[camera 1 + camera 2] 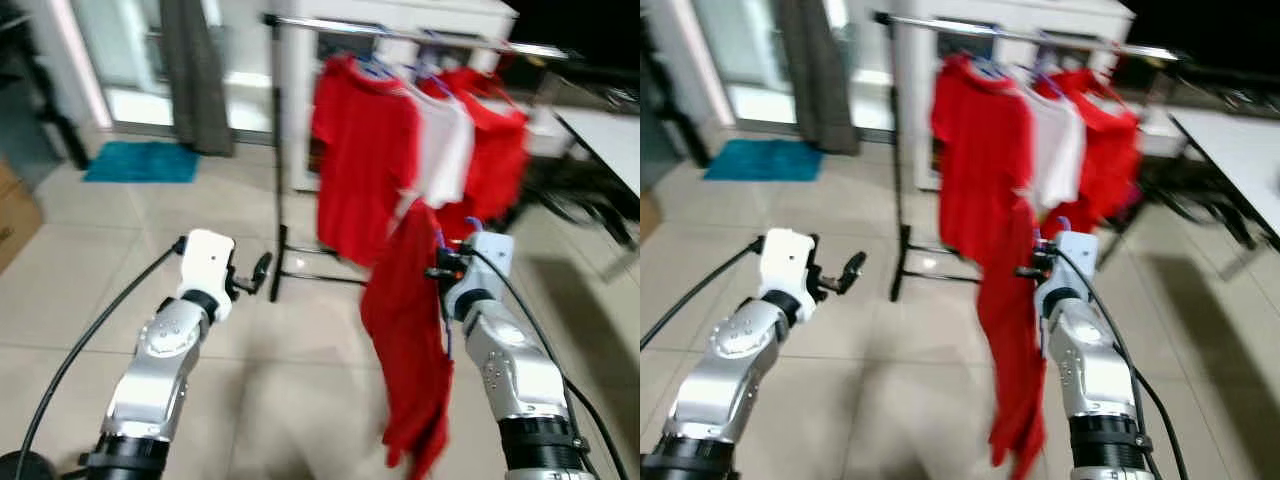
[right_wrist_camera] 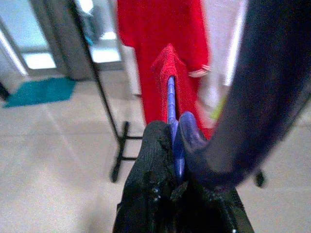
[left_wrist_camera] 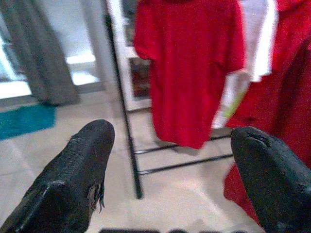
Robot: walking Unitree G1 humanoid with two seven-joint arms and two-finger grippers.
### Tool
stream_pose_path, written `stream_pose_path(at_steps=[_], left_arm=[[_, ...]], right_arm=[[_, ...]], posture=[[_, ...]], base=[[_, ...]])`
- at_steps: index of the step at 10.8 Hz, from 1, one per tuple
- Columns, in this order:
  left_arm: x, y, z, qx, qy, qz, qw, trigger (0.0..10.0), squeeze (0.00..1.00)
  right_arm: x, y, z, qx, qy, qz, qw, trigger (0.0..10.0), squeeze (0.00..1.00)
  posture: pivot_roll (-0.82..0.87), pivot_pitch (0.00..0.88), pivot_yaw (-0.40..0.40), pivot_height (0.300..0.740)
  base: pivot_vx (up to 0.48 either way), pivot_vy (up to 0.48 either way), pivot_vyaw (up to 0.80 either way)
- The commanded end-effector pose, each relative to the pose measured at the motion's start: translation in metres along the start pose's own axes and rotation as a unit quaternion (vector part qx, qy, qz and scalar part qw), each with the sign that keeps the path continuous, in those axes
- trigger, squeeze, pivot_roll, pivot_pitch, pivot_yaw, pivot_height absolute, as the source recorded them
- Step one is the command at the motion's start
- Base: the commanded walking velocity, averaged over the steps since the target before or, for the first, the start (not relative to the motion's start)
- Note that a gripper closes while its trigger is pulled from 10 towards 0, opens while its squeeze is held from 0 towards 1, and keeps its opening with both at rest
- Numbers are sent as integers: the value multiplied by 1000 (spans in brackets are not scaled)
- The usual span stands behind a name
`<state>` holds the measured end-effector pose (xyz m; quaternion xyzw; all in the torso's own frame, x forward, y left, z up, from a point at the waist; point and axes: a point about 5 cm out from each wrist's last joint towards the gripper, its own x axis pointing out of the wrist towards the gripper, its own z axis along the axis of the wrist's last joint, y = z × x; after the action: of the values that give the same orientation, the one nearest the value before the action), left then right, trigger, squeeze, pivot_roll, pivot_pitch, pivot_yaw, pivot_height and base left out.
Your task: Hang hanger
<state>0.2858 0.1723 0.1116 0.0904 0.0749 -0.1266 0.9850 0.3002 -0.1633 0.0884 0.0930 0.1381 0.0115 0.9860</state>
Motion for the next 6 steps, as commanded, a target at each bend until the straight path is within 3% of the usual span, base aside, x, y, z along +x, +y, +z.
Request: stream_pose_path(at_steps=[1, 6], left_arm=[[0, 4, 0, 2, 1, 10, 1000, 10000, 0], [1, 5, -1, 3, 5, 14, 1000, 10000, 0]], right_arm=[[2, 9, 11, 4, -28, 20, 999, 10000, 0], [2, 7, 10, -11, -25, 15, 1000, 10000, 0]], posture=[[-69, 0, -80, 740], [-70, 0, -80, 740]], base=[[337, 0, 0], [360, 0, 0]])
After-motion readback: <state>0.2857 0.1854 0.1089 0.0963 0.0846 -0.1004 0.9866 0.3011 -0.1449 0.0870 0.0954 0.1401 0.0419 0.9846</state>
